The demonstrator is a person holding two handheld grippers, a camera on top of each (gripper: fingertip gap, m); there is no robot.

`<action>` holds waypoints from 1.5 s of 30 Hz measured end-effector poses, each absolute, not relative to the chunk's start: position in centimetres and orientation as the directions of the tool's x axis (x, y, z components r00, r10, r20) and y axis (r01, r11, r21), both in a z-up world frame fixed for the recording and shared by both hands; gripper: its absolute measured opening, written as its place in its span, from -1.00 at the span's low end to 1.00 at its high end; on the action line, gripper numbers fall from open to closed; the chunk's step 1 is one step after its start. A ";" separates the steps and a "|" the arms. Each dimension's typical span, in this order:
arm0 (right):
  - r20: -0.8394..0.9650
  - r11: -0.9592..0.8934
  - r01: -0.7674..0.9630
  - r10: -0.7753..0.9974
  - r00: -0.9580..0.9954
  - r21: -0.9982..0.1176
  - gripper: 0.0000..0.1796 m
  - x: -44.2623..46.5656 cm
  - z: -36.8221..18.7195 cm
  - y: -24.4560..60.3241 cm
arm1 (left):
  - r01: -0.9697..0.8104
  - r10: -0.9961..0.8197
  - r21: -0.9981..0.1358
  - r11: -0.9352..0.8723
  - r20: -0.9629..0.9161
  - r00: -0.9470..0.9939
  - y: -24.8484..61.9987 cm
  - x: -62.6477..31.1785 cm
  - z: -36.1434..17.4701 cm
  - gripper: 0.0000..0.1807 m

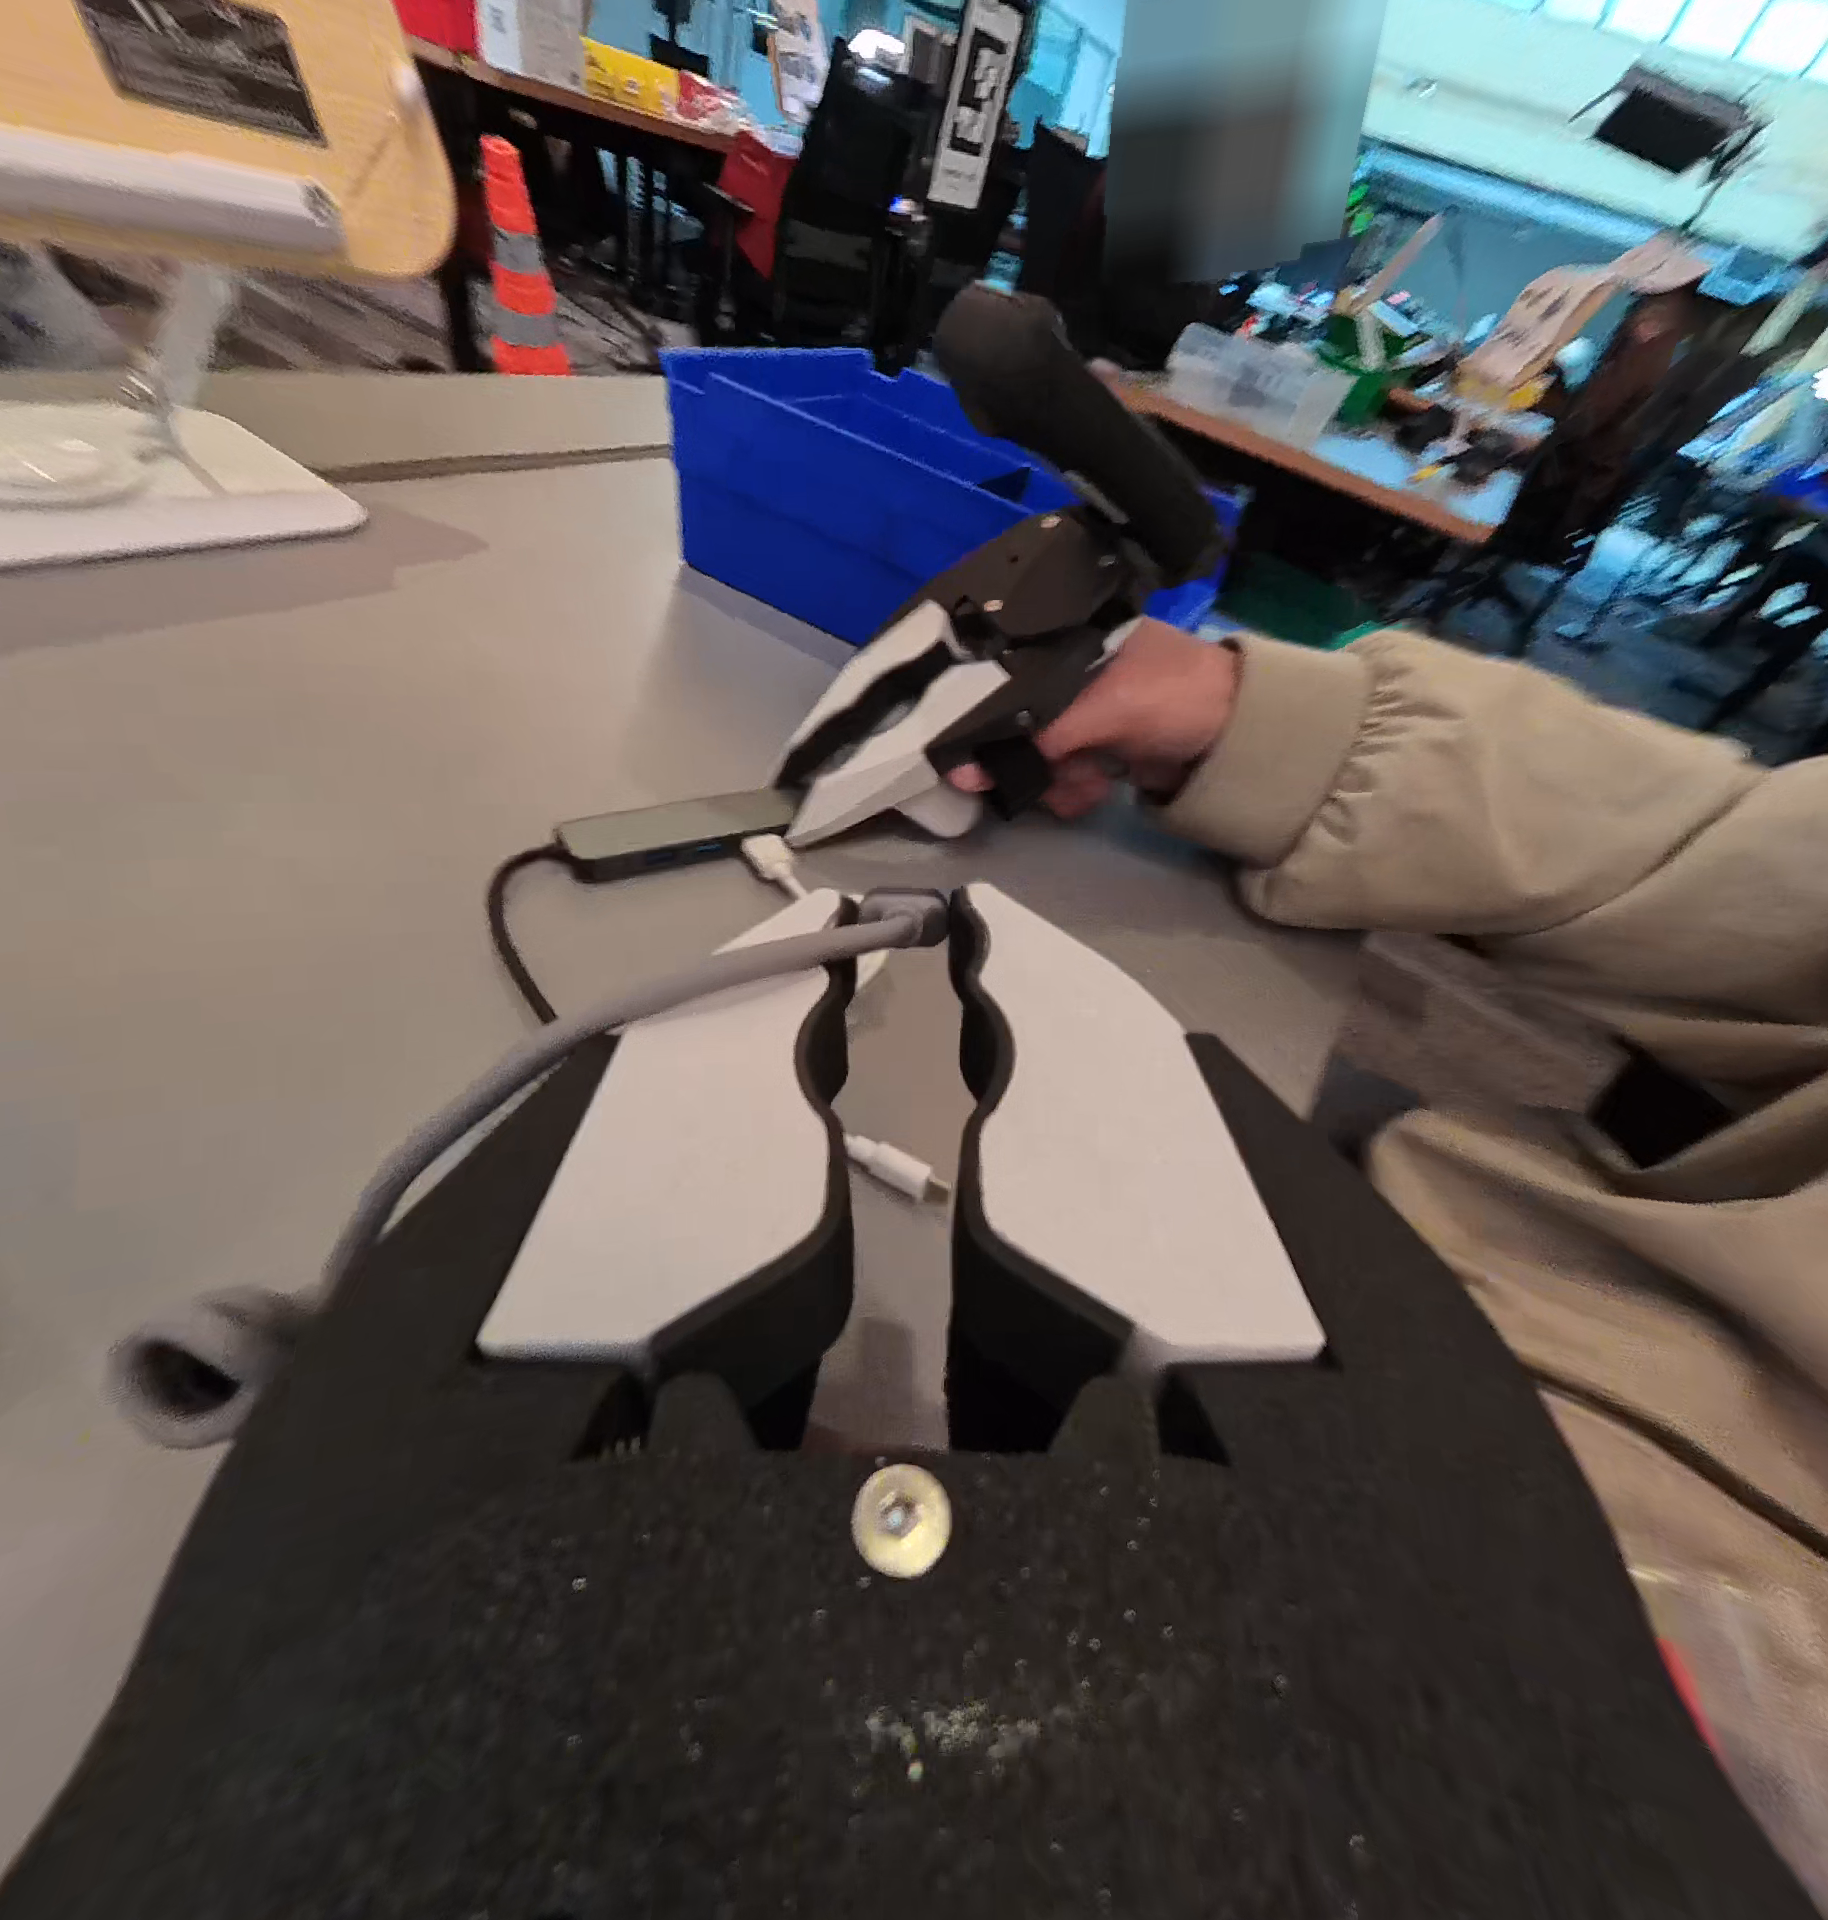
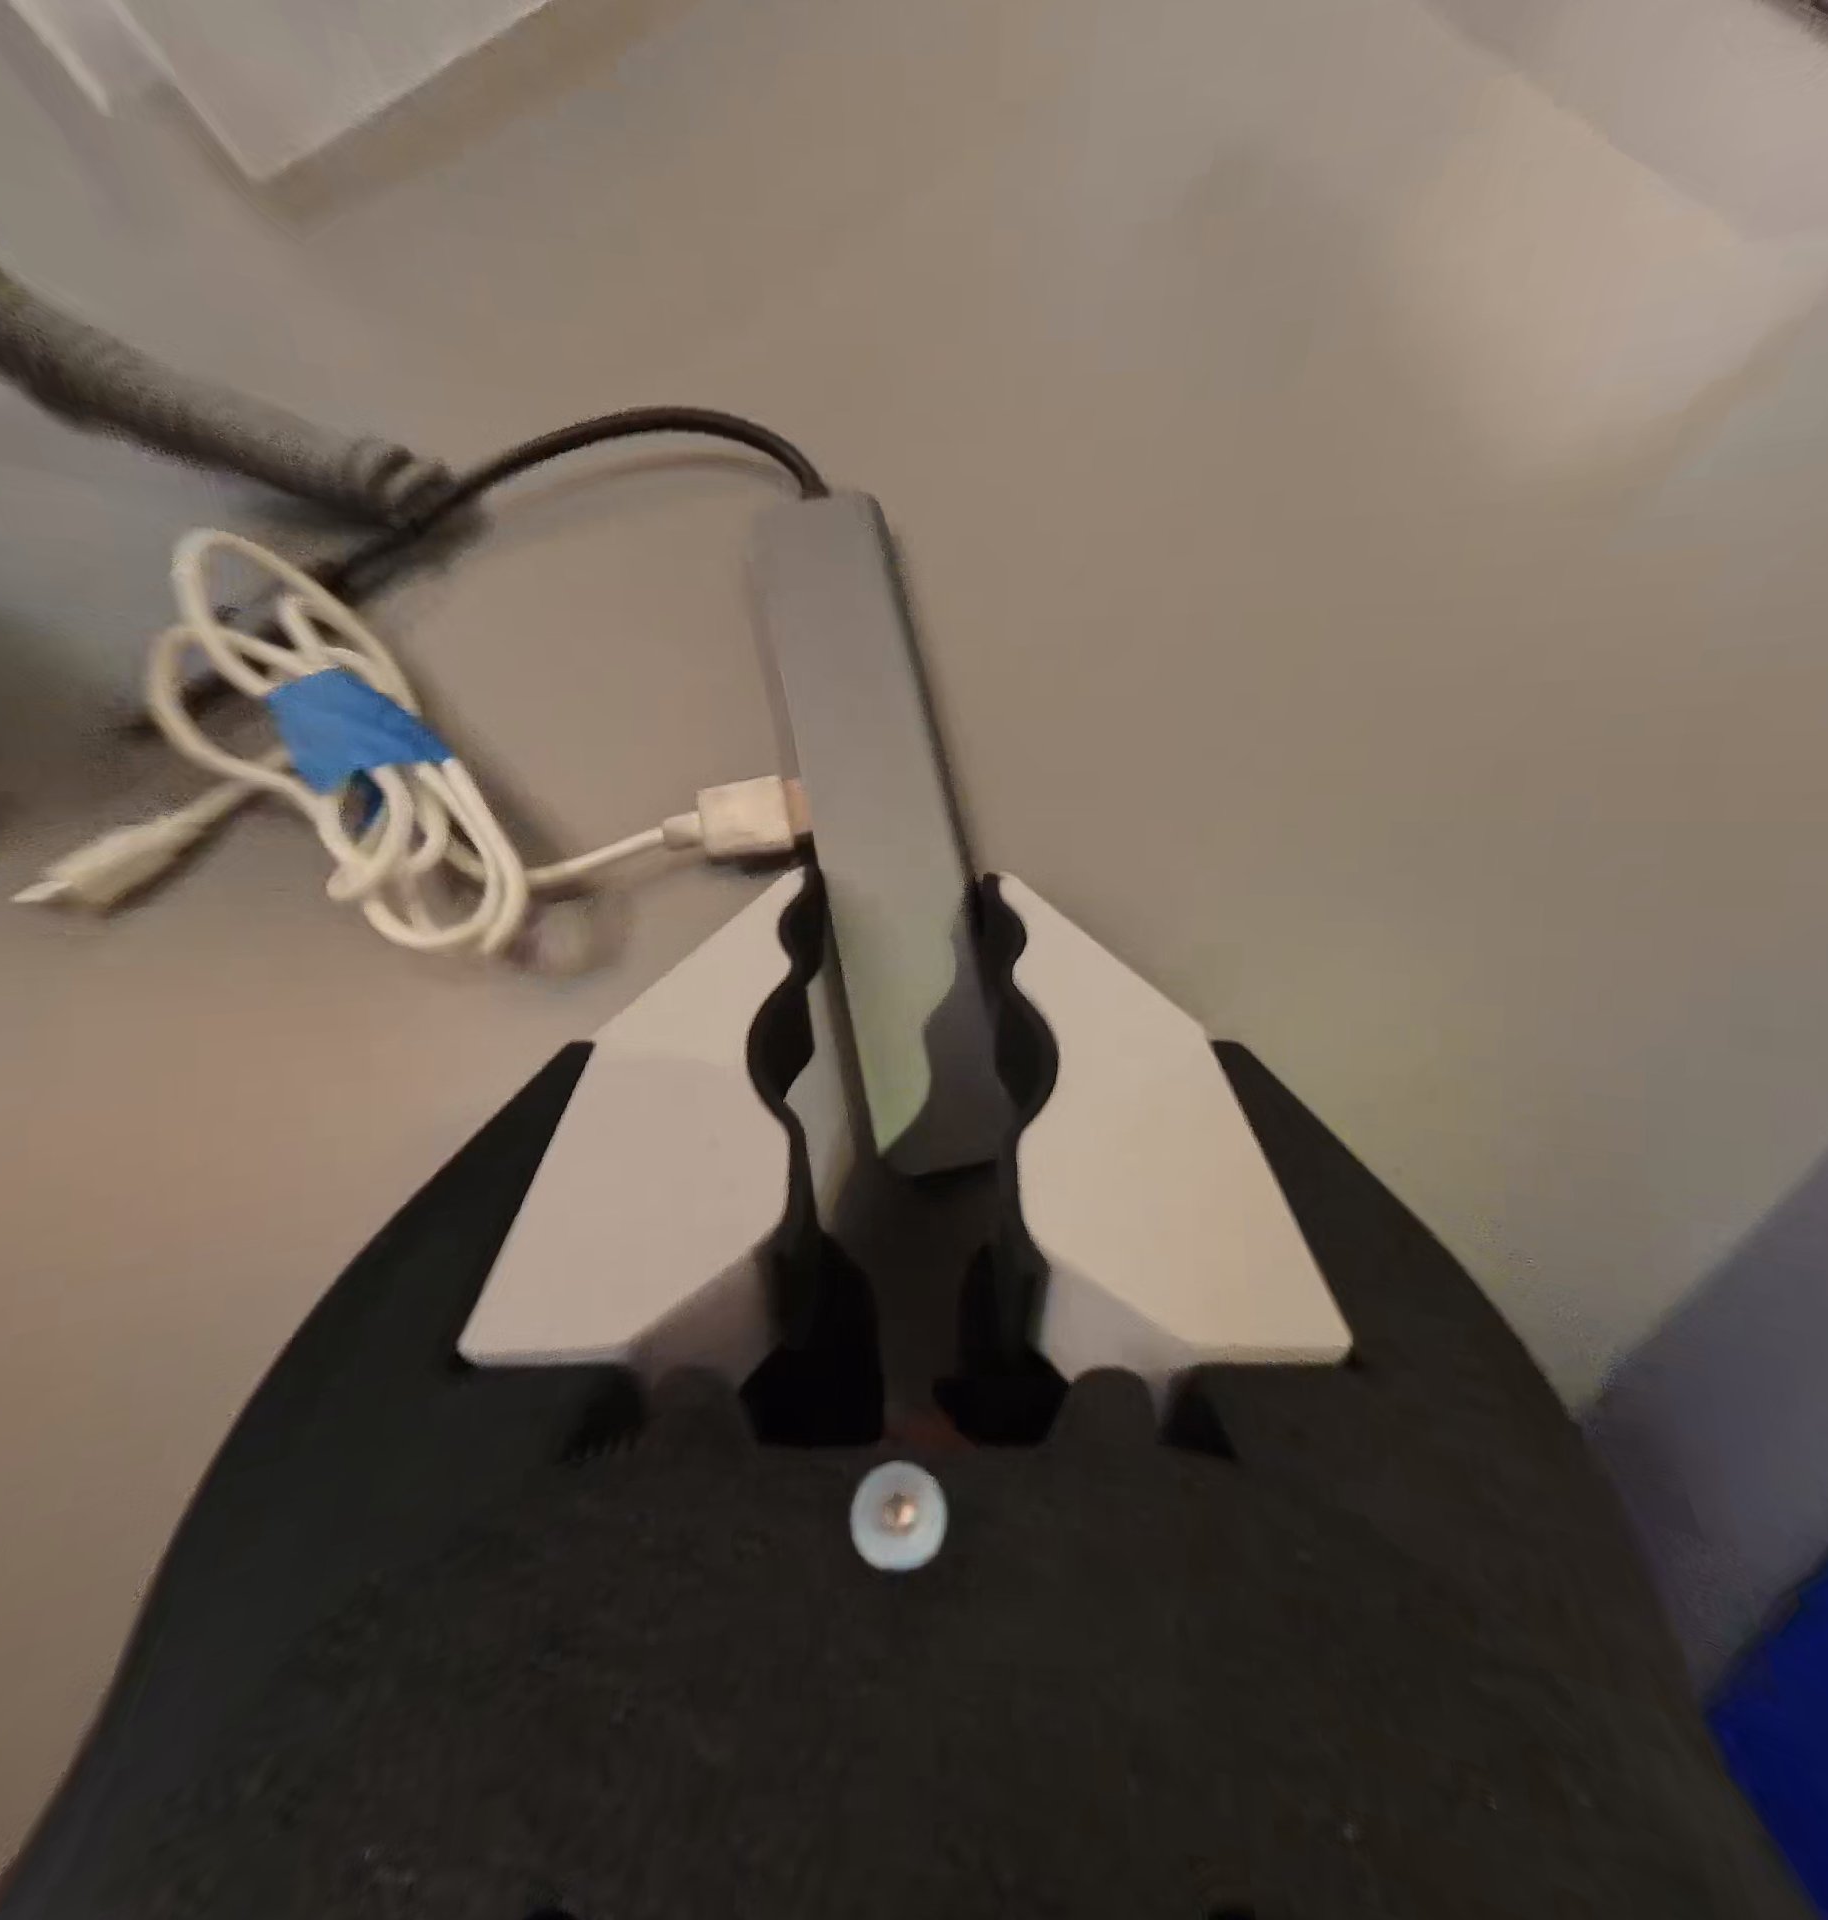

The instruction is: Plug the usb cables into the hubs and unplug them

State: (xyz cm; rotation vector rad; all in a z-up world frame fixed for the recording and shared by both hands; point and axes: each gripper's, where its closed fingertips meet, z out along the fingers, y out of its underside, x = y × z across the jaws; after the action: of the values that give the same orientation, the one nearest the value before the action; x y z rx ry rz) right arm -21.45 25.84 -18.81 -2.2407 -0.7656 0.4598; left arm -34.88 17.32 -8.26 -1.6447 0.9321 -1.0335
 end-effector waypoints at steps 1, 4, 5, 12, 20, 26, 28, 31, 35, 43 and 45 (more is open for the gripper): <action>-0.212 -0.627 0.297 0.607 0.766 -0.720 -0.68 -22.0 -18.5 25.4 | -0.129 -0.912 -0.969 -0.210 0.146 0.384 17.7 -34.8 -8.1 -0.82; -0.423 -0.674 0.128 0.588 0.689 -0.728 -0.69 -24.0 -16.8 23.5 | -0.172 -0.893 -0.983 -0.064 -0.020 0.450 18.7 -34.4 -6.9 -0.81; -0.428 -0.658 0.114 0.601 0.675 -0.745 -0.69 -24.4 -16.0 22.9 | -0.193 -0.884 -0.981 -0.033 -0.062 0.463 19.1 -34.3 -6.5 -0.81; -0.440 -0.463 -0.132 0.659 0.609 -0.876 -0.70 -26.5 -7.1 21.4 | -0.199 -0.839 -0.979 0.049 -0.148 0.523 19.8 -34.3 -3.1 -0.82; -0.444 -0.412 -0.193 0.693 0.567 -0.890 -0.70 -28.5 -5.7 20.7 | -0.078 -0.790 -0.997 0.000 -0.048 0.611 21.1 -35.2 -3.3 -0.82; -0.402 -0.386 -0.156 0.712 0.577 -0.909 -0.70 -29.5 -5.8 20.2 | -0.087 -0.743 -0.994 0.064 -0.106 0.661 21.5 -35.2 -3.3 -0.82; -0.393 -0.380 -0.153 0.709 0.586 -0.912 -0.70 -29.6 -5.8 20.3 | -0.098 -0.734 -0.993 0.069 -0.117 0.669 21.5 -35.3 -3.4 -0.82; -0.382 -0.375 -0.142 0.712 0.589 -0.916 -0.70 -29.6 -5.9 20.3 | -0.095 -0.733 -0.994 0.054 -0.104 0.672 21.6 -35.2 -3.8 -0.82; -0.332 -0.338 -0.112 0.717 0.612 -0.935 -0.70 -29.7 -5.8 20.2 | -0.070 -0.737 -0.996 0.049 -0.083 0.670 21.5 -35.2 -3.7 -0.82; -0.310 -0.305 -0.118 0.721 0.619 -0.945 -0.70 -30.1 -5.6 20.0 | -0.054 -0.729 -0.997 0.051 -0.074 0.681 21.3 -35.1 -3.6 -0.82; -0.307 -0.292 -0.128 0.726 0.615 -0.948 -0.70 -30.2 -5.3 19.9 | -0.050 -0.715 -0.997 0.050 -0.071 0.696 21.5 -35.2 -3.6 -0.82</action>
State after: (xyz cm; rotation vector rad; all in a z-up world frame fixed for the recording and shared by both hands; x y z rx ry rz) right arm -30.25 19.86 -5.31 -1.6672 -0.4997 0.9069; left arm -35.24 21.46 -3.57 -1.4513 0.6747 -0.5691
